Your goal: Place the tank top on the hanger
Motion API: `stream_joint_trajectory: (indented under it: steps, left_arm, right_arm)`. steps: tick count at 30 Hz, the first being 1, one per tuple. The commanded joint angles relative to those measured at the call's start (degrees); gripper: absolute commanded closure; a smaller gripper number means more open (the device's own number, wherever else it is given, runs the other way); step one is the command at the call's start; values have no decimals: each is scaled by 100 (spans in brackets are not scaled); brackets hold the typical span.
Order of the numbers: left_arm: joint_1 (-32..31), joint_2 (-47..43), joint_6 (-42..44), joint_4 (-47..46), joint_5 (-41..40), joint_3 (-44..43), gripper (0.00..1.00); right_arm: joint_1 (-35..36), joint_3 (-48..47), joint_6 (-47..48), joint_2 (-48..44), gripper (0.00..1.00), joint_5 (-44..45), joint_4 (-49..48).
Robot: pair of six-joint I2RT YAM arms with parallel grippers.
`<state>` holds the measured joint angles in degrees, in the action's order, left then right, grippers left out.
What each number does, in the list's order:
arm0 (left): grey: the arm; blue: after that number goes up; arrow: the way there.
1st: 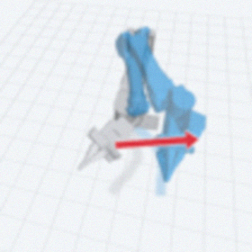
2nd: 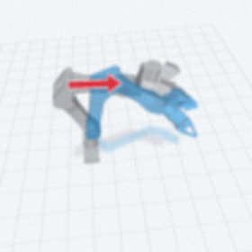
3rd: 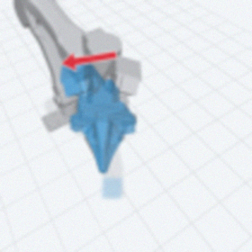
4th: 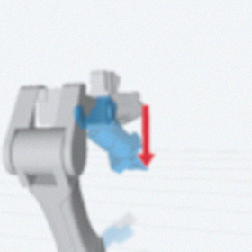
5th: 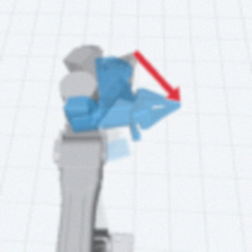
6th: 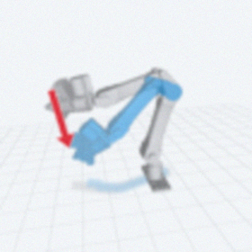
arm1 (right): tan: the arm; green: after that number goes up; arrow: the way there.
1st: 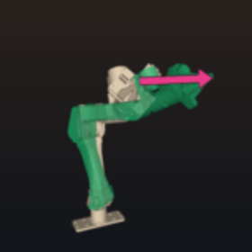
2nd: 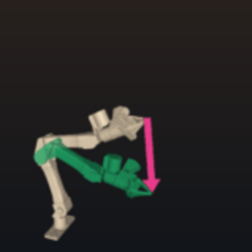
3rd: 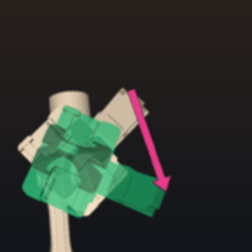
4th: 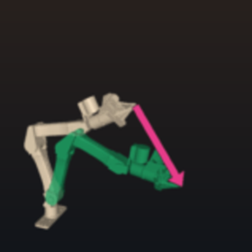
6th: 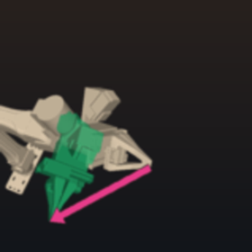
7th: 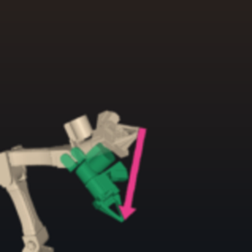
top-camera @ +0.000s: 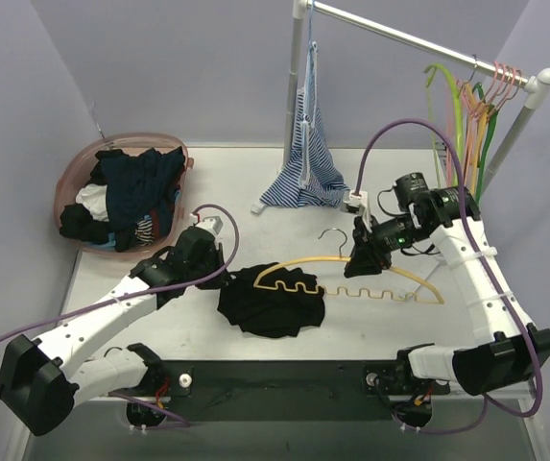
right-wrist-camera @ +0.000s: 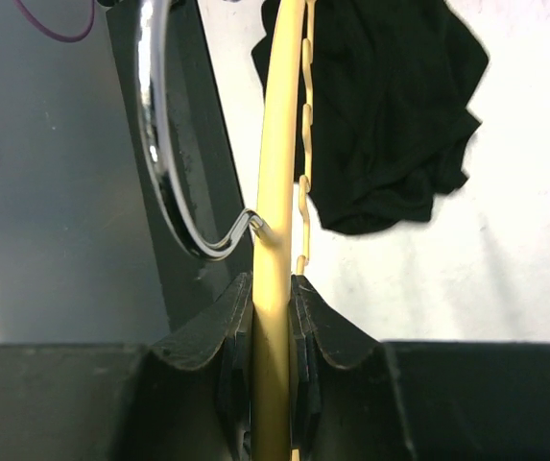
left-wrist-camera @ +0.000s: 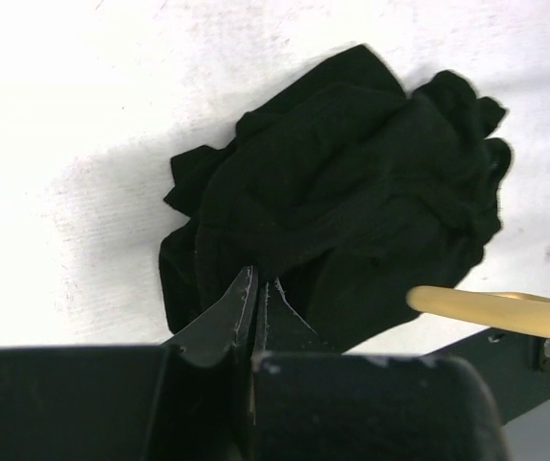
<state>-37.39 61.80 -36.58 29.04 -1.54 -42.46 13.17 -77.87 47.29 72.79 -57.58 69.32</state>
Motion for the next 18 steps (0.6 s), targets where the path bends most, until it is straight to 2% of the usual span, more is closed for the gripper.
stream_joint_trajectory:
  steps: [1, 6, 10, 18]
  left_arm:
    - [12, -282, 212, 251, 154, -465, 100]
    - [12, -458, 212, 401, 154, -527, 100]
    - [3, -502, 212, 392, 453, -632, 100]
    - [3, -432, 546, 708, 365, -1010, 100]
  right_arm:
    - [423, -755, -97, 445, 100, -8, 108]
    - [756, -1134, -53, 850, 100, 89, 213]
    - [950, -1257, -44, 1008, 100, 221, 213]
    - [1021, -1934, 79, 1193, 100, 458, 441]
